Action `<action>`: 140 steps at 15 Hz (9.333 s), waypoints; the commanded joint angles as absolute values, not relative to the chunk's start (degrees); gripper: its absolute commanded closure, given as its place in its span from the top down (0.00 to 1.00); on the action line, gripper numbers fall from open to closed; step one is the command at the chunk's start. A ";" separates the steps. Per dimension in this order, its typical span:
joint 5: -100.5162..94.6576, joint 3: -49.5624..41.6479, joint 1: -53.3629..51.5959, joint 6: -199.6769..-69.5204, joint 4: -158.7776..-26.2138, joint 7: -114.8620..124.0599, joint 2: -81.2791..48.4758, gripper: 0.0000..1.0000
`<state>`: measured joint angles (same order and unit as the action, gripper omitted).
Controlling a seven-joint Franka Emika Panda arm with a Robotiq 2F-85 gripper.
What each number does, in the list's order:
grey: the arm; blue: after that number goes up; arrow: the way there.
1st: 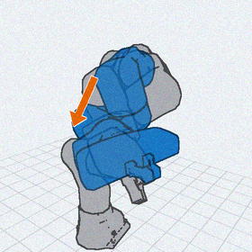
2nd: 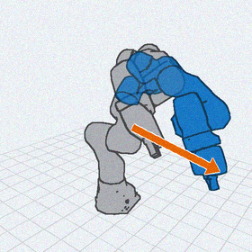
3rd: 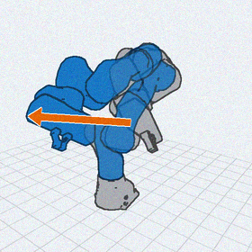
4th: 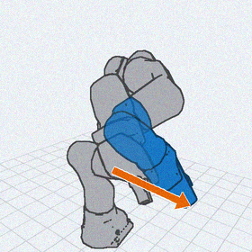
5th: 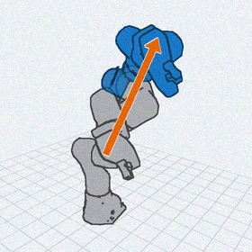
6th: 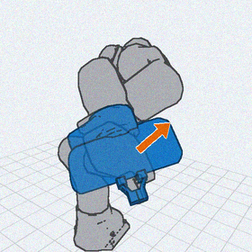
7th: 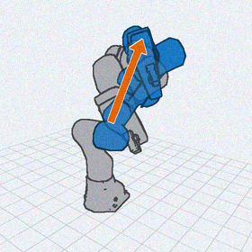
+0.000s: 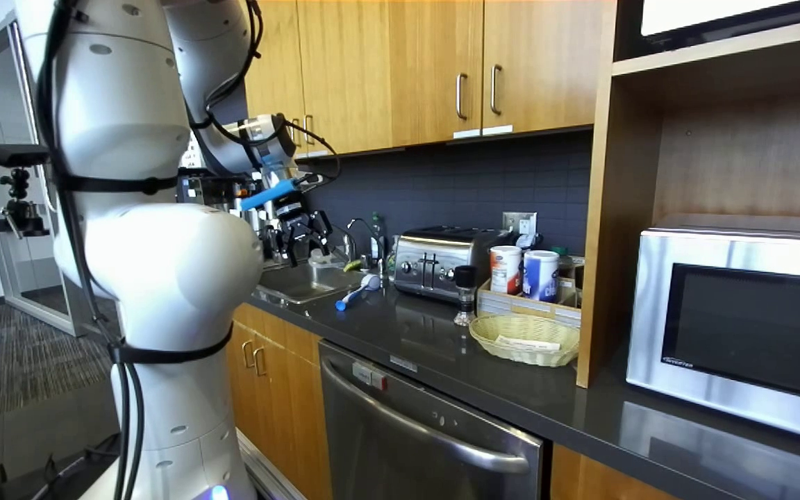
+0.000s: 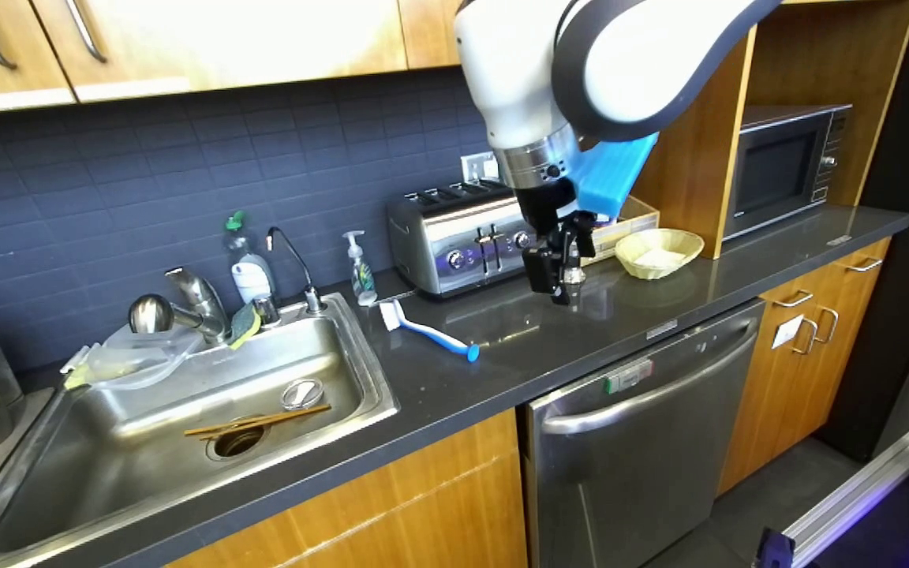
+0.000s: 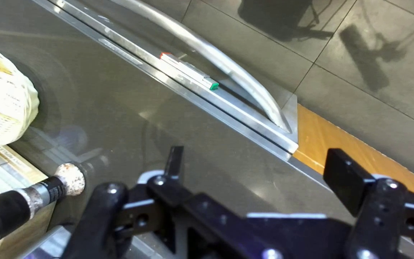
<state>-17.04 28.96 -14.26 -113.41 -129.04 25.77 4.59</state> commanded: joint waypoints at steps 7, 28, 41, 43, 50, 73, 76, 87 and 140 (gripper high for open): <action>-25.23 25.51 -21.54 -105.37 -115.07 30.70 -10.59 1.00; -24.18 20.60 -24.39 -109.06 -112.09 27.53 -12.06 1.00; -25.88 18.27 -28.20 -113.38 -102.76 21.78 -23.04 1.00; -26.13 17.75 -29.05 -114.41 -101.05 20.16 -25.06 1.00; -27.26 14.85 -31.64 -118.18 -94.65 17.27 -30.86 1.00; -25.35 8.17 -31.63 -120.94 -88.08 16.62 -41.33 1.00; -25.21 8.08 -31.70 -120.99 -87.45 16.51 -41.86 1.00; -24.59 7.46 -30.54 -121.87 -87.05 16.76 -41.69 0.97; -28.15 7.32 -29.55 -116.88 -106.15 23.57 -19.44 0.06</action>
<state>-26.53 5.83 -30.31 -118.56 -102.81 21.89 -22.96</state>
